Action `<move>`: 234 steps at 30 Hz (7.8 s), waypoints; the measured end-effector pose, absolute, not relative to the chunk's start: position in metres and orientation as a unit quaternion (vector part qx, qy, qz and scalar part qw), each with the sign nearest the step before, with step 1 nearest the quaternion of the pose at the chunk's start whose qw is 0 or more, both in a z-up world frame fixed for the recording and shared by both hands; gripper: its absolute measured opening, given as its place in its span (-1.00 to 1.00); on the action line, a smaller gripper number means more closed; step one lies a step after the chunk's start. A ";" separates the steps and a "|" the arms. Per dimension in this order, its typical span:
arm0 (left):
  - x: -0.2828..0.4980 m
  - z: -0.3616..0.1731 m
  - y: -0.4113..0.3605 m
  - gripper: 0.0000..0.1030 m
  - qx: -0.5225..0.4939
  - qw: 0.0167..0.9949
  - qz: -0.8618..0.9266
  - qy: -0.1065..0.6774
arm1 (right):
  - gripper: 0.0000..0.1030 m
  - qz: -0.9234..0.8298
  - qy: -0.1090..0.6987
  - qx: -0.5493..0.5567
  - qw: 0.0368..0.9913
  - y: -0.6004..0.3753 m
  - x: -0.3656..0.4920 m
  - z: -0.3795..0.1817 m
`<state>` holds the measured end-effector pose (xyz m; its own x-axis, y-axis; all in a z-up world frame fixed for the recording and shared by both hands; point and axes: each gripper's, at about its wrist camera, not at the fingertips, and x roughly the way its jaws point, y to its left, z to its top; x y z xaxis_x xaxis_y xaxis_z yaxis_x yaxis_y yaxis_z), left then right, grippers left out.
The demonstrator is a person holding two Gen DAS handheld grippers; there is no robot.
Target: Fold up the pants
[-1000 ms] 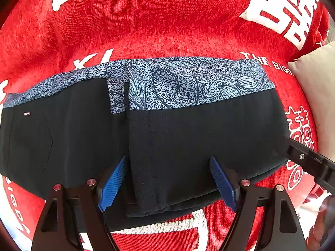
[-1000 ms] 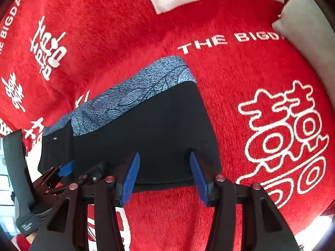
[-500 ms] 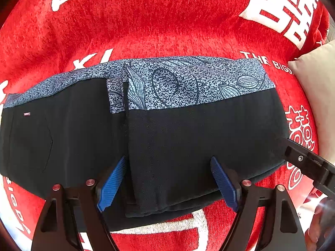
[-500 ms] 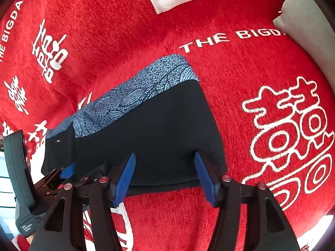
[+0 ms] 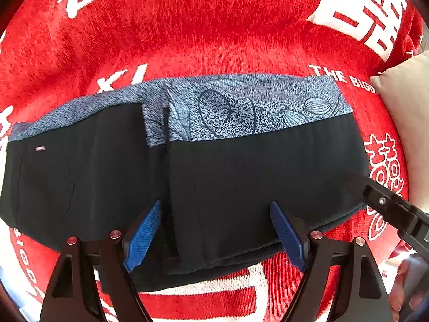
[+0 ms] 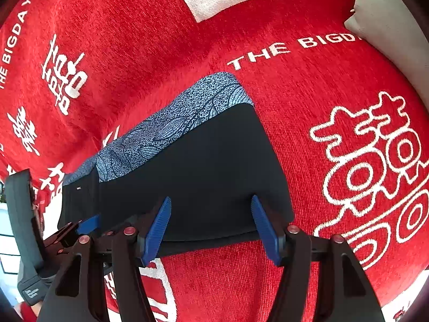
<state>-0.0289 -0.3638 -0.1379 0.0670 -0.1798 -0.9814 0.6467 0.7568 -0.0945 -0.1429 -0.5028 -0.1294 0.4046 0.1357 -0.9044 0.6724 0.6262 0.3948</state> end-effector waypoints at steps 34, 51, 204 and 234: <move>0.014 -0.109 -0.199 0.61 0.118 0.732 -0.212 0.636 | 0.29 -0.144 0.556 0.316 0.755 -0.395 -0.079 -0.096; 0.035 -0.118 -0.161 0.61 0.059 0.744 -0.173 0.642 | 0.29 -0.103 0.586 0.260 0.761 -0.358 -0.051 -0.100; -0.055 -0.055 -0.350 0.13 0.225 0.778 -0.317 0.494 | -0.36 -0.117 0.542 0.353 0.754 -0.562 -0.140 -0.092; -0.003 -0.114 -0.293 0.56 0.157 0.755 -0.209 0.601 | -0.28 -0.131 0.584 0.256 0.759 -0.496 -0.138 -0.116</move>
<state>-0.0027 -0.2931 -0.1142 0.1903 -0.1279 -0.9734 0.5045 0.8633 -0.0148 -0.1383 -0.4959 -0.1163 0.2834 0.0998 -0.9538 0.4984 0.8344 0.2353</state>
